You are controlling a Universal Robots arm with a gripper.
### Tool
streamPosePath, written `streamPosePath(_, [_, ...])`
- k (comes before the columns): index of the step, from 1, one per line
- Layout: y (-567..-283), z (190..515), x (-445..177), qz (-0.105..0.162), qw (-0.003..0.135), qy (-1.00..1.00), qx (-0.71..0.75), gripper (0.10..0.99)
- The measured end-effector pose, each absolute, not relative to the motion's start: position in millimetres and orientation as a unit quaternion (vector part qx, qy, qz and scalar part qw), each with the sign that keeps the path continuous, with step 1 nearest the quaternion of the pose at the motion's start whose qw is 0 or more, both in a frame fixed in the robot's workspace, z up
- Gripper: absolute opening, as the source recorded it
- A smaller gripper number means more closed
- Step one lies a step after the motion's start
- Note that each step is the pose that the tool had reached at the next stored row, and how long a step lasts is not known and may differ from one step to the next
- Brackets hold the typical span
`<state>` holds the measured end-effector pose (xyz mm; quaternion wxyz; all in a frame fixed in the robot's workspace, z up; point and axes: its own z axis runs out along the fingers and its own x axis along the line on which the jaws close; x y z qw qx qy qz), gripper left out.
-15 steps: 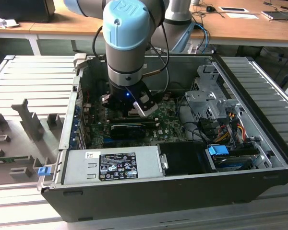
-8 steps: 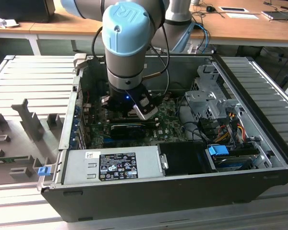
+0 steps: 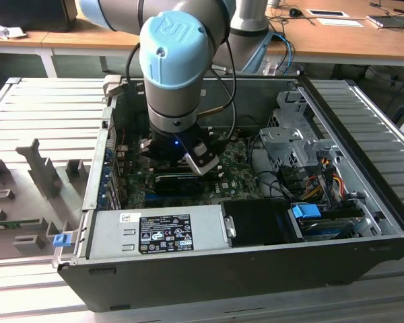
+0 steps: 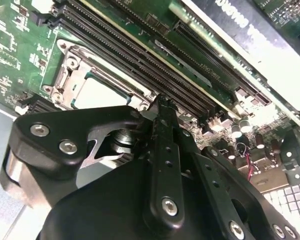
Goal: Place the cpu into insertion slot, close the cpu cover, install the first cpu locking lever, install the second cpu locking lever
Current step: 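Install the second cpu locking lever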
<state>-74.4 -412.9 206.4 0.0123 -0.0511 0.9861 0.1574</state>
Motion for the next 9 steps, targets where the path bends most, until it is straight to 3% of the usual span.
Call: streamPosePath(9, [-412.9,195.3,-77.7,0.177,0.013,0.983,-0.051,0.106])
